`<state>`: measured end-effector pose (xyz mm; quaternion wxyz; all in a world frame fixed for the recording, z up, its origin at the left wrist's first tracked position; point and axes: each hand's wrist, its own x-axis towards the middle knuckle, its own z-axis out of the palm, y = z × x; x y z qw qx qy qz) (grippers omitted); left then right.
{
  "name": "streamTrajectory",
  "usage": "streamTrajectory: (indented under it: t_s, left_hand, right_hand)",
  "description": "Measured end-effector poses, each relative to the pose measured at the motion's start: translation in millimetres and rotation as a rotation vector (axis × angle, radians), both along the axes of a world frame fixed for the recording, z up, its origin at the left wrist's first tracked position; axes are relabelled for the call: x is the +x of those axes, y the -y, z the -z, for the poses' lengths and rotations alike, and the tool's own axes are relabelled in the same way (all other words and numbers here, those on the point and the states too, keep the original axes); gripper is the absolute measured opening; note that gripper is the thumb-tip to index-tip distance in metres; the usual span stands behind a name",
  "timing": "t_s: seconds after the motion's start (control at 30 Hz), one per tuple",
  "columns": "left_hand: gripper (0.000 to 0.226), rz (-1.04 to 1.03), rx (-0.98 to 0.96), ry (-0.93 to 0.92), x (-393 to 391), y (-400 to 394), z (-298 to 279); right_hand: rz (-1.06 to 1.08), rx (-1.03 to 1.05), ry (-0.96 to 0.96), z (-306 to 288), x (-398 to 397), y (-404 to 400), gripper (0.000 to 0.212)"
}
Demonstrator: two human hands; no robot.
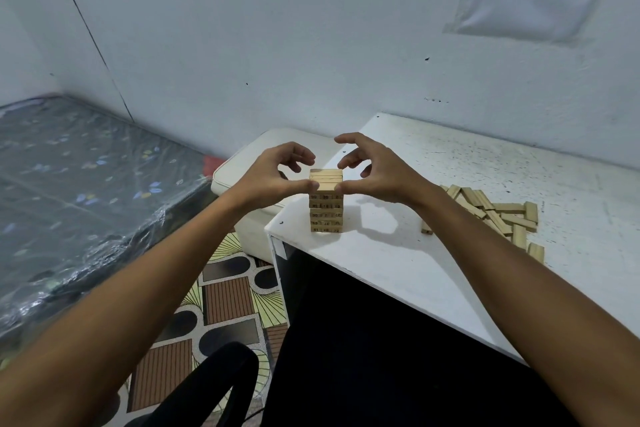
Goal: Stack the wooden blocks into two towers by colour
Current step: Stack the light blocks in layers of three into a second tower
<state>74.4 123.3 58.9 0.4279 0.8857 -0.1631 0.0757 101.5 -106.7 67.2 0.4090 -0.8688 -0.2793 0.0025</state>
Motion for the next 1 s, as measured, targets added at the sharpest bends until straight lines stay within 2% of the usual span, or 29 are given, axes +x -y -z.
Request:
streamTrajectory:
  t_s: [0.2, 0.37, 0.5, 0.8, 1.0]
  left_hand:
    - [0.054, 0.029, 0.146, 0.094, 1.2, 24.9, -23.4]
    - [0.045, 0.151, 0.369, 0.253, 1.0, 73.0, -42.6]
    - [0.045, 0.273, 0.378, 0.317, -10.3, 120.6, -41.9]
    - [0.045, 0.435, 0.402, 0.143, -21.4, 196.9, 30.8]
    - [0.066, 0.435, 0.563, 0.19, -16.2, 226.3, 66.0]
  right_hand:
    - [0.123, 0.087, 0.004, -6.1, -4.3, 17.0, 0.044]
    - [0.269, 0.105, 0.034, -10.4, -13.8, 56.8, 0.037]
    - [0.388, 0.08, 0.015, -3.2, -26.3, 99.6, 0.032]
    - [0.671, -0.205, -0.063, 55.5, -76.1, 179.9, 0.038]
    - [0.668, -0.497, -0.005, 79.6, -109.1, 189.9, 0.055]
